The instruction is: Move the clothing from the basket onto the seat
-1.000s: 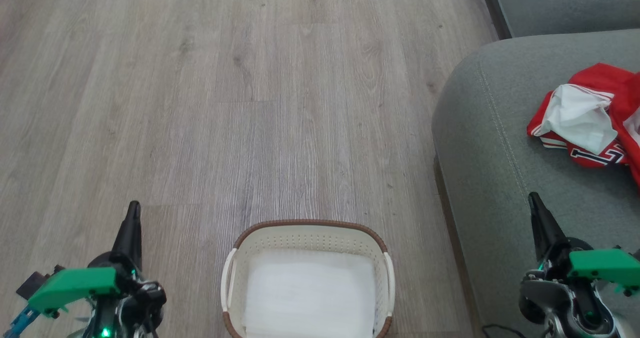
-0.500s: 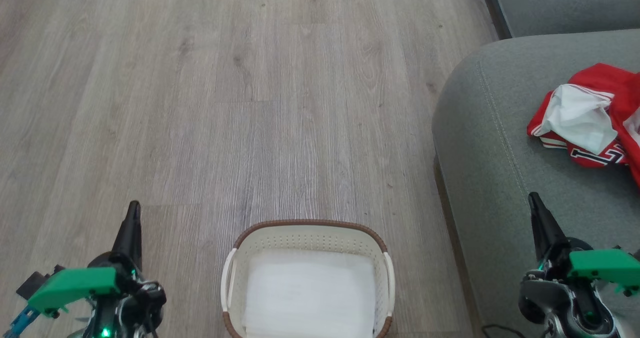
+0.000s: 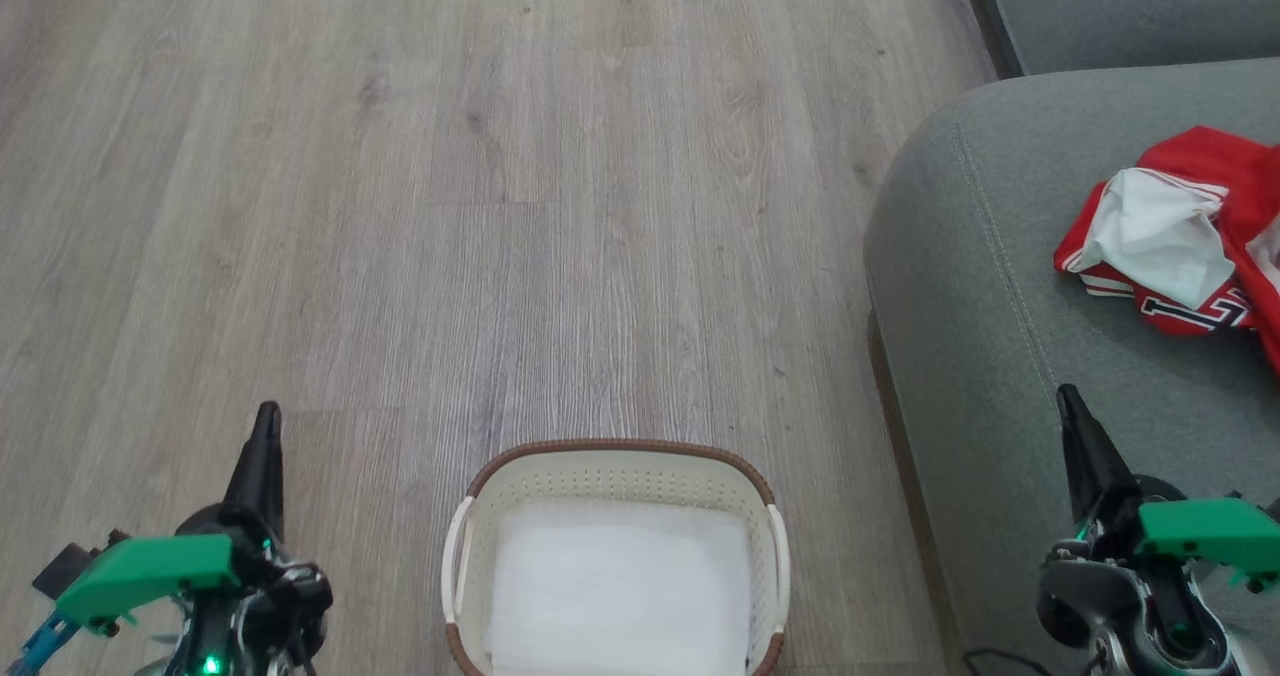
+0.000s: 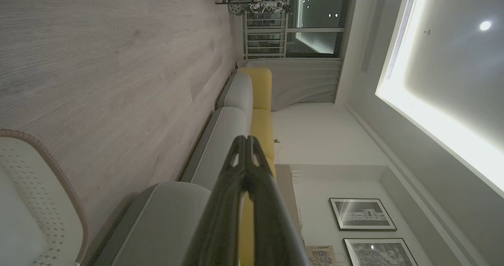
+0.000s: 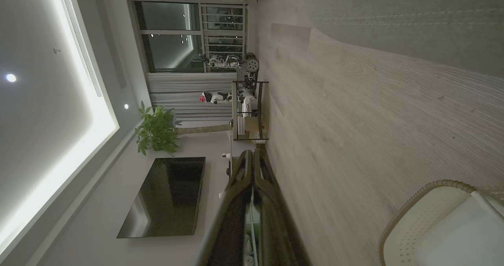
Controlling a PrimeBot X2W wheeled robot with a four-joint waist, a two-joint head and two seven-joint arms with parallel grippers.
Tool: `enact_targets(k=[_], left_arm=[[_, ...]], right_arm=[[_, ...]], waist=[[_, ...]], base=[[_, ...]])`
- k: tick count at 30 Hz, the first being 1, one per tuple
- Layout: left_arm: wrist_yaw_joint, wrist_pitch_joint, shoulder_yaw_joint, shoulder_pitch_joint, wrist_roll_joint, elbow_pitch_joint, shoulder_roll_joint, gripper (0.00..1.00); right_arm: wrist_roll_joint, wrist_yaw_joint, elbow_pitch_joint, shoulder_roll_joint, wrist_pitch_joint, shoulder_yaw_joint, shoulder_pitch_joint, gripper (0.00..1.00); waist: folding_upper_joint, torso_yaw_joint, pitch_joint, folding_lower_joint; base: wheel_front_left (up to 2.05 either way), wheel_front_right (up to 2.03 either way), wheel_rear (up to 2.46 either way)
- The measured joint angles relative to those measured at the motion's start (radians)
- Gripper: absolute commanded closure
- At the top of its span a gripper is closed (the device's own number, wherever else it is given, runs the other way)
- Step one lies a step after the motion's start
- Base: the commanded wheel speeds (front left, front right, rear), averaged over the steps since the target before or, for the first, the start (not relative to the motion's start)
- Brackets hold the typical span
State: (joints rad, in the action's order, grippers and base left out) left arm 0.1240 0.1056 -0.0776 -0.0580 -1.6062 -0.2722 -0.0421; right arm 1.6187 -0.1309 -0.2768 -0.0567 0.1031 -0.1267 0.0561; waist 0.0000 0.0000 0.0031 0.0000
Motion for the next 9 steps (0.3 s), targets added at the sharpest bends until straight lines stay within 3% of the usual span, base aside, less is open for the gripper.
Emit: enact_targets(k=[9], left_arm=[[0.000,0.000,0.000,0.000,0.000,0.000,0.000,1.00]], right_arm=[[0.000,0.000,0.000,0.000,0.000,0.000,0.000,1.00]], waist=[[0.0000,0.000,0.000,0.0000]], base=[[0.00,0.00,0.00]])
